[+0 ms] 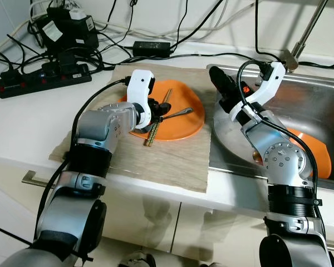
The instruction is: Kitchen organization
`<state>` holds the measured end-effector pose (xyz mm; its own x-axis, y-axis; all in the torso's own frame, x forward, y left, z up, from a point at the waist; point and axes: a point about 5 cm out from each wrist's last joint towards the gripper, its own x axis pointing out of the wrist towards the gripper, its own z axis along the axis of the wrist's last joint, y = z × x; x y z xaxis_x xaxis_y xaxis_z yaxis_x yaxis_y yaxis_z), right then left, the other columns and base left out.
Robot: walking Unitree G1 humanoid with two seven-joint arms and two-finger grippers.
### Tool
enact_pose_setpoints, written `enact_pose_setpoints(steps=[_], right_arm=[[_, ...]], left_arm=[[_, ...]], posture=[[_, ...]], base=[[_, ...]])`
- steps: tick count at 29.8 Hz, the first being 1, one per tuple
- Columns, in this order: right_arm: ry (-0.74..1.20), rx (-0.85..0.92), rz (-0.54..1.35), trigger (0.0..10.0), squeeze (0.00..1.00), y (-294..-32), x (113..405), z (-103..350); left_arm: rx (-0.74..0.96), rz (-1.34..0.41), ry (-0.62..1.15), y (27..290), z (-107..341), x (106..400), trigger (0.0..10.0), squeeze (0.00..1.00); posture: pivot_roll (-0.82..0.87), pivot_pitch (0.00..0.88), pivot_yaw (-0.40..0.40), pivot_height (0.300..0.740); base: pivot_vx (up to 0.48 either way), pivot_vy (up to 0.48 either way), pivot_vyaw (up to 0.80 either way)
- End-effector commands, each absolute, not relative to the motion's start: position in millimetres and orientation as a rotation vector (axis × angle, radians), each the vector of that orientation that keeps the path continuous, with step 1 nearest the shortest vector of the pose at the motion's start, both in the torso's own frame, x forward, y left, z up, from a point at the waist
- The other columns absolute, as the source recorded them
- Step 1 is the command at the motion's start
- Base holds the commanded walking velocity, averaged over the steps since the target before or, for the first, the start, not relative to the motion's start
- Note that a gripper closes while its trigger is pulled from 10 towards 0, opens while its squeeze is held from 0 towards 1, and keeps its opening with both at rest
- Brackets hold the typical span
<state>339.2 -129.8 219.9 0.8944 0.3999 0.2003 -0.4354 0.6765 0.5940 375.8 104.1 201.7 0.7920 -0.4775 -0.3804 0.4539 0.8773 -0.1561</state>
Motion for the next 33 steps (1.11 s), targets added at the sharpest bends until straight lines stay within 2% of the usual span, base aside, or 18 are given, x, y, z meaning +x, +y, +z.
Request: enact_pose_setpoints(steps=[1,7,13,14,15,16,28,29,30,31,33], right_arm=[[-0.052,0.663,0.453,10.0,0.0,-134,337,219],[-0.05,0.661,0.444,10.0,0.0,-136,337,219],[-0.053,0.657,0.44,10.0,0.0,-135,336,219],[-0.053,0.656,0.438,10.0,0.0,-136,336,219],[-0.053,0.655,0.437,10.0,0.0,-136,336,219],[-0.053,0.653,0.434,10.0,0.0,-136,335,219],[-0.046,0.642,0.42,10.0,0.0,-141,333,216],[-0.044,0.64,0.419,10.0,0.0,-142,333,216],[-0.044,0.639,0.418,10.0,0.0,-142,334,217],[-0.043,0.639,0.418,10.0,0.0,-142,334,216],[-0.041,0.637,0.417,10.0,0.0,-141,334,216]], left_arm=[[-0.043,-0.526,0.43,99,204,377,10.0,0.0],[-0.064,-0.591,0.506,92,203,379,10.0,0.0],[0.028,-0.561,0.528,94,196,385,10.0,0.0],[0.053,-0.551,0.517,95,195,386,10.0,0.17],[0.069,-0.546,0.51,96,194,387,10.0,0.17],[0.088,-0.543,0.499,97,194,388,10.0,1.0],[0.157,-0.541,0.457,99,200,398,10.0,1.0],[0.161,-0.538,0.461,99,199,398,10.0,0.61],[0.161,-0.535,0.463,99,199,399,10.0,0.07],[0.16,-0.538,0.468,99,198,399,10.0,0.0],[0.153,-0.53,0.479,101,195,399,10.0,0.0]], posture=[[-0.05,0.0,-0.008,0.74],[-0.06,0.0,-0.005,0.74],[-0.07,0.0,0.005,0.74],[-0.07,0.0,0.005,0.74],[-0.07,0.0,0.007,0.74],[-0.07,0.0,0.007,0.74],[-0.07,0.007,-0.004,0.74],[-0.07,0.007,-0.006,0.74],[-0.08,0.011,-0.006,0.74],[-0.07,0.017,-0.004,0.74],[-0.08,0.014,-0.002,0.74]], base=[[0.0,0.0,0.0],[0.0,0.0,0.0],[0.0,0.0,0.0],[0.0,0.0,0.0],[0.0,0.0,0.0],[0.0,0.0,0.0],[0.0,0.0,0.0],[0.0,0.0,0.0],[0.0,0.0,0.0],[0.0,0.0,0.0],[0.0,0.0,0.0]])
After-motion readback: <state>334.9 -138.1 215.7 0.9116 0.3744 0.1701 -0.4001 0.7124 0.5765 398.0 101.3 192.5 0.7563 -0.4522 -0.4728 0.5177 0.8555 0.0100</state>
